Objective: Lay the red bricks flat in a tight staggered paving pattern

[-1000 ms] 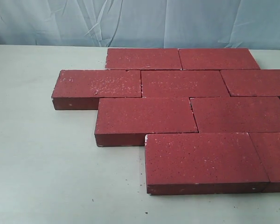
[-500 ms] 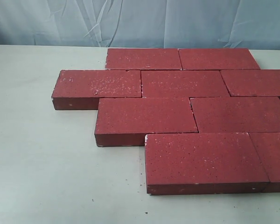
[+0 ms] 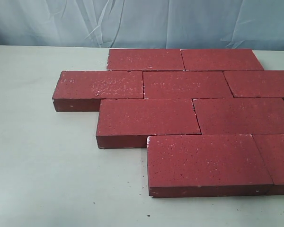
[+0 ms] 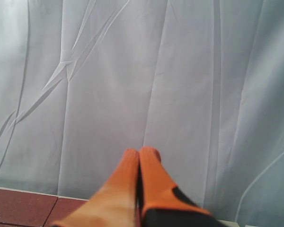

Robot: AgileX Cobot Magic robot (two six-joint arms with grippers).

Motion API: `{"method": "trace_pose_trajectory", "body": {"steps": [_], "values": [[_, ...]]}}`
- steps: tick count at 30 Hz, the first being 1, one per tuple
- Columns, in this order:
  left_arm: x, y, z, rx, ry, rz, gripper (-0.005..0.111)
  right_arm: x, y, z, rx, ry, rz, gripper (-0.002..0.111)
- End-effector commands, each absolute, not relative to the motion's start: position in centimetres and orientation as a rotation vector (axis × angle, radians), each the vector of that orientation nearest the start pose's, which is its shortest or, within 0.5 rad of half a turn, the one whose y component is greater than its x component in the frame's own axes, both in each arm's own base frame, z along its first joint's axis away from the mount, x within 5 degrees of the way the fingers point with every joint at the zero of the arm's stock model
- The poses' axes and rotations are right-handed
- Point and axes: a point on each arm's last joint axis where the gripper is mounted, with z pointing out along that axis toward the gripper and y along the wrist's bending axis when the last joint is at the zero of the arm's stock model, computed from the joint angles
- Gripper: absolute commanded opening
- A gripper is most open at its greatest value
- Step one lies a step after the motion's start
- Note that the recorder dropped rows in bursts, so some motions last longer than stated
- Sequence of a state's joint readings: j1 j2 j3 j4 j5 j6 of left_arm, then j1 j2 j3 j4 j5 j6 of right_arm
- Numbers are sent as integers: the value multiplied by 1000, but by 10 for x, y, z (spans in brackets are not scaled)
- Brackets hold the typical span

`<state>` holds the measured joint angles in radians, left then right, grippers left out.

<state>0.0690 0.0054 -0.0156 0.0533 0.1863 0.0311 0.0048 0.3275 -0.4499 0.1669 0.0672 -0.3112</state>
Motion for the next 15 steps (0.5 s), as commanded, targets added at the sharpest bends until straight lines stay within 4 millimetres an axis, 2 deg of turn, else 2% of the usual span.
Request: {"method": "trace_pose_trajectory", "body": {"steps": [1,5,15], "values": [[56,5,197,-4,1663,117,0,75,1,336,-113,1420,-111,-1],[55,5,192,-1,1713,124,0,75,1,336,-113,1420,-111,-1],[55,5,193,3,1709,127,0,75,1,336,-113,1420,-111,-1]]}}
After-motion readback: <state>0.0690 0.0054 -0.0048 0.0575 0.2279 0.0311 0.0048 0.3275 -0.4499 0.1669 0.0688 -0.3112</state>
